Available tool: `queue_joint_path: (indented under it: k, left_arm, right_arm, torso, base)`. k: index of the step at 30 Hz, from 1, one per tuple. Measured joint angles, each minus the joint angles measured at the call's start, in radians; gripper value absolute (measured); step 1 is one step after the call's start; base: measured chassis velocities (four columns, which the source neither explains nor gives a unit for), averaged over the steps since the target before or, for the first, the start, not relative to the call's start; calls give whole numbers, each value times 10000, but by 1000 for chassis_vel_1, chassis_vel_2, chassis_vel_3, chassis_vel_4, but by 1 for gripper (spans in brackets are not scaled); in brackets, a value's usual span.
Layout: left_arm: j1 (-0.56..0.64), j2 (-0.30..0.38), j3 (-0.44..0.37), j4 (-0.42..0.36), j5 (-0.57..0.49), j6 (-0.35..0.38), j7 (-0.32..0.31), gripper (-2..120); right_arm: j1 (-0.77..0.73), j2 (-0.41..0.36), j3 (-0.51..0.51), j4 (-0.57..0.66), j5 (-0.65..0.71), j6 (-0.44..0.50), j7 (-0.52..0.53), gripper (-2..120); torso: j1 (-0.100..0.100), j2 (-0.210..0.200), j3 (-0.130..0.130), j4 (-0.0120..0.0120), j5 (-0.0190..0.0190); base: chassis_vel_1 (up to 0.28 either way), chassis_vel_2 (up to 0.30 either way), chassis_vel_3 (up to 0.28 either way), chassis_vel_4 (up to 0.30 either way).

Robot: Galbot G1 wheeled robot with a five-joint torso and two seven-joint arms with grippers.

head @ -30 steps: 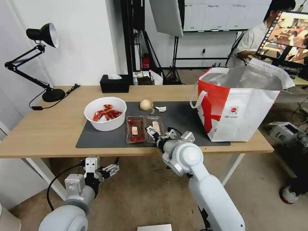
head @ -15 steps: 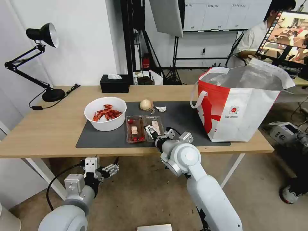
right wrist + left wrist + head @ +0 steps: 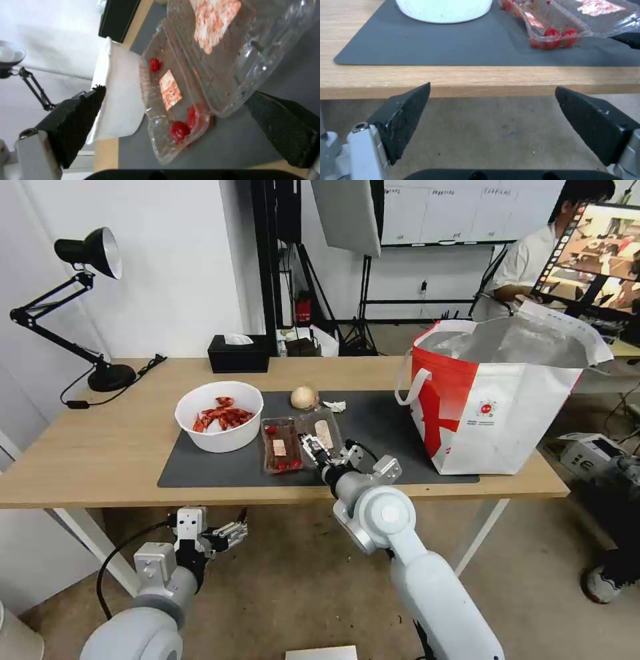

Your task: Pick up the trash from the table and place it into the takeout bag.

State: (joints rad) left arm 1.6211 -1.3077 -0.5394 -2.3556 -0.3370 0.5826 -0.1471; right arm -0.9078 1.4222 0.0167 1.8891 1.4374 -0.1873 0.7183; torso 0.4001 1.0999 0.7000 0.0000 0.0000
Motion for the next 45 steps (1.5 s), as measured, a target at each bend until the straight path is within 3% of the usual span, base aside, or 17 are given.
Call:
queue_joint_path:
  k: [5, 21, 34, 39, 45]
  left_arm:
    - [-10, -17, 2, 1, 2, -8, 3, 100]
    - [-17, -35, 2, -3, 10, -17, 9, 100]
    - [-38, -48, 10, -3, 16, -24, 9, 100]
    - [-42, -48, 13, -3, 16, -25, 10, 100]
    - [-45, -45, 6, -7, 16, -26, 10, 100]
  right_arm:
    - [-36, -228, -214, -37, -1352, -27, -526, 100]
    - [22, -614, -445, -239, -3540, -26, -1649, 100]
    - [33, -1180, -788, -424, -5092, 76, -3927, 100]
    - [291, -1405, -1066, -485, -5160, -53, -4495, 100]
    - [770, -1680, -1440, -387, -3867, -1316, -4561, 100]
  torso:
    - [0, 0, 0, 0, 0]
    - [-1, 1, 0, 0, 0]
    - [-1, 0, 0, -1, 0]
    - [0, 0, 0, -1, 0]
    - [-1, 1, 0, -1, 0]
  base:
    - [0, 0, 0, 0]
    - [0, 0, 0, 0]
    - [0, 0, 0, 0]
    - [0, 0, 0, 0]
    - [0, 0, 0, 0]
